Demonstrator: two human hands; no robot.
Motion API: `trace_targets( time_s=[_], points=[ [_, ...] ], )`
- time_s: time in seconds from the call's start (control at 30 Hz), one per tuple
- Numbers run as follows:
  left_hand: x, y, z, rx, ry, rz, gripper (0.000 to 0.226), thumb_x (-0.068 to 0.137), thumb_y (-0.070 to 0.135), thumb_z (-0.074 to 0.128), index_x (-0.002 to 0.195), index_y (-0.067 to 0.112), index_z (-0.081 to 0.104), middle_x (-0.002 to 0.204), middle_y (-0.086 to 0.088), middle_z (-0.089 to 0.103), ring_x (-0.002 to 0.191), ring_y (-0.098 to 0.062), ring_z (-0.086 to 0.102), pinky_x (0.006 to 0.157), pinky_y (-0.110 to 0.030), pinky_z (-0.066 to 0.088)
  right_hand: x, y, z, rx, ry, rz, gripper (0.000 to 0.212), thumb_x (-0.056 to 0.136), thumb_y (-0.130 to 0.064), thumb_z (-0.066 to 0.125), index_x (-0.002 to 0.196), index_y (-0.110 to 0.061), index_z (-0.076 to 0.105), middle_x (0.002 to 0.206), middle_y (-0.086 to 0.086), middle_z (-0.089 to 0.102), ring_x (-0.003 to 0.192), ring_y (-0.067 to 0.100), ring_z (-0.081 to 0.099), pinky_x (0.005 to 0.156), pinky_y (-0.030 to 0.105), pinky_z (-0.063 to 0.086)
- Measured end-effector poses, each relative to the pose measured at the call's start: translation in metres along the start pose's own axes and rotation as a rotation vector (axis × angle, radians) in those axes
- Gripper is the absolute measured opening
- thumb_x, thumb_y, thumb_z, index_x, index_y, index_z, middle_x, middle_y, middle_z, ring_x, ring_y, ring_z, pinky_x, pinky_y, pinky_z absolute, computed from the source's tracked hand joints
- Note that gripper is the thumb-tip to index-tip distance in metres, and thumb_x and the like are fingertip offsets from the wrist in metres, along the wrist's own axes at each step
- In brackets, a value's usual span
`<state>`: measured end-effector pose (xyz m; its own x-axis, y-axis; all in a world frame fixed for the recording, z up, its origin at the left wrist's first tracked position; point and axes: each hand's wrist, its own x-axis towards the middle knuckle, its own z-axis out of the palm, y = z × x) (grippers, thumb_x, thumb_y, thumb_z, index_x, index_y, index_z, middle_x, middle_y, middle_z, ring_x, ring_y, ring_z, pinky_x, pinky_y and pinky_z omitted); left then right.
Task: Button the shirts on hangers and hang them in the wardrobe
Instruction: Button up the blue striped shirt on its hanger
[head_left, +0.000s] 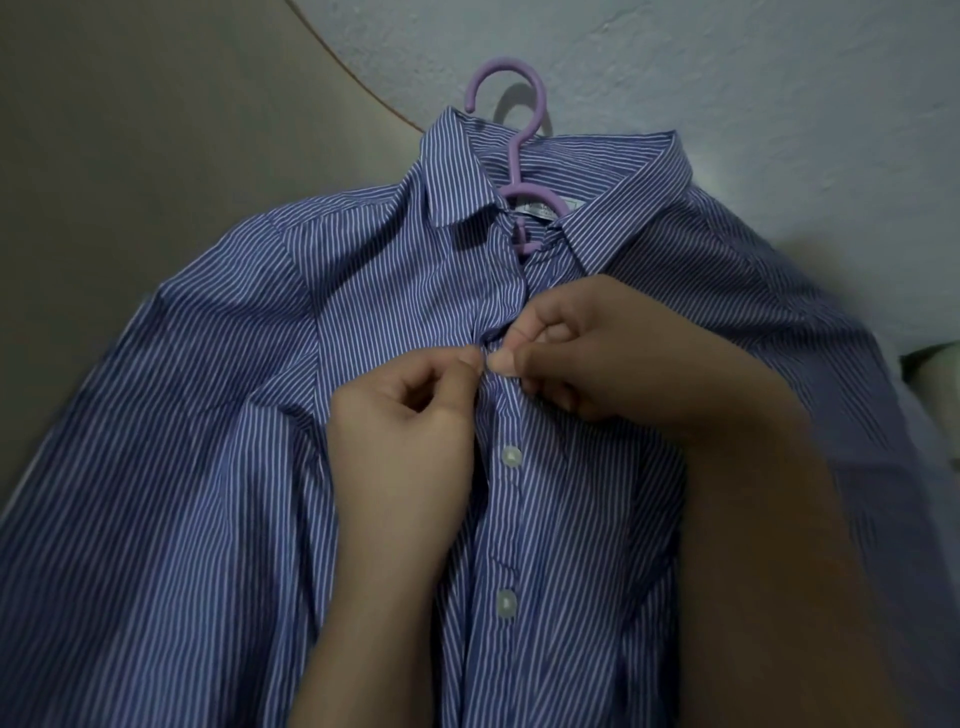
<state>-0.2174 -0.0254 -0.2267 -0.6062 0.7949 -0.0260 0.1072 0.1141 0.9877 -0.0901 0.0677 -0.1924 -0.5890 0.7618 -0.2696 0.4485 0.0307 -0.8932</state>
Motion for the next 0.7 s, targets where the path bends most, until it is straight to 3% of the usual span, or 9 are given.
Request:
trace_targets(
  time_s=[0.1, 0.23, 0.4, 0.57, 0.7],
  points=[
    [-0.0025, -0.0055, -0.0003, -0.088, 0.019, -0.023, 0.013, 0.079, 0.028, 0.069, 0.078, 0.029, 0.082, 0.068, 0.005, 0.072, 0.078, -0.021, 0.073, 0.087, -0.056, 0.059, 0.0009, 0.0023, -0.0014, 0.022, 0.015, 0.013, 0.028, 0.086, -0.021, 0.076, 0.080, 0.006, 0.070, 0.057, 0.013, 0.058, 0.040, 0.008, 0.047, 0.038, 0.017, 0.036],
    [-0.0045, -0.0085, -0.0036, -0.122, -0.019, 0.002, 0.007, 0.086, 0.021, 0.076, 0.084, 0.025, 0.082, 0.079, -0.004, 0.077, 0.086, -0.029, 0.075, 0.087, -0.059, 0.058, 0.0006, 0.0027, -0.0027, 0.075, 0.018, -0.013, 0.028, 0.084, -0.019, 0.077, 0.075, 0.006, 0.070, 0.056, 0.019, 0.057, 0.037, 0.012, 0.045, 0.036, 0.018, 0.033],
    [-0.0042, -0.0076, -0.0030, -0.174, -0.035, -0.023, 0.008, 0.084, 0.017, 0.078, 0.087, 0.022, 0.083, 0.083, -0.006, 0.078, 0.089, -0.030, 0.075, 0.091, -0.058, 0.057, -0.0024, 0.0023, -0.0030, 0.056, -0.034, -0.090, 0.013, 0.091, -0.006, 0.065, 0.083, 0.004, 0.071, 0.068, 0.016, 0.067, 0.052, 0.021, 0.055, 0.039, 0.021, 0.042],
    [-0.0035, -0.0082, -0.0024, -0.172, -0.054, -0.017, 0.009, 0.081, 0.017, 0.080, 0.088, 0.022, 0.083, 0.086, -0.002, 0.079, 0.090, -0.022, 0.076, 0.094, -0.050, 0.057, -0.0024, 0.0033, -0.0035, 0.012, -0.070, -0.069, 0.018, 0.096, -0.002, 0.052, 0.085, 0.004, 0.065, 0.078, 0.021, 0.069, 0.061, 0.029, 0.062, 0.045, 0.030, 0.052],
    [-0.0059, -0.0070, -0.0007, -0.146, -0.028, 0.007, 0.006, 0.081, 0.018, 0.082, 0.085, 0.022, 0.083, 0.081, 0.001, 0.078, 0.082, -0.013, 0.074, 0.081, -0.033, 0.058, -0.0020, 0.0039, -0.0027, -0.007, -0.094, -0.057, 0.020, 0.097, -0.003, 0.050, 0.083, 0.002, 0.063, 0.078, 0.020, 0.068, 0.062, 0.032, 0.062, 0.050, 0.035, 0.056]
  ],
)
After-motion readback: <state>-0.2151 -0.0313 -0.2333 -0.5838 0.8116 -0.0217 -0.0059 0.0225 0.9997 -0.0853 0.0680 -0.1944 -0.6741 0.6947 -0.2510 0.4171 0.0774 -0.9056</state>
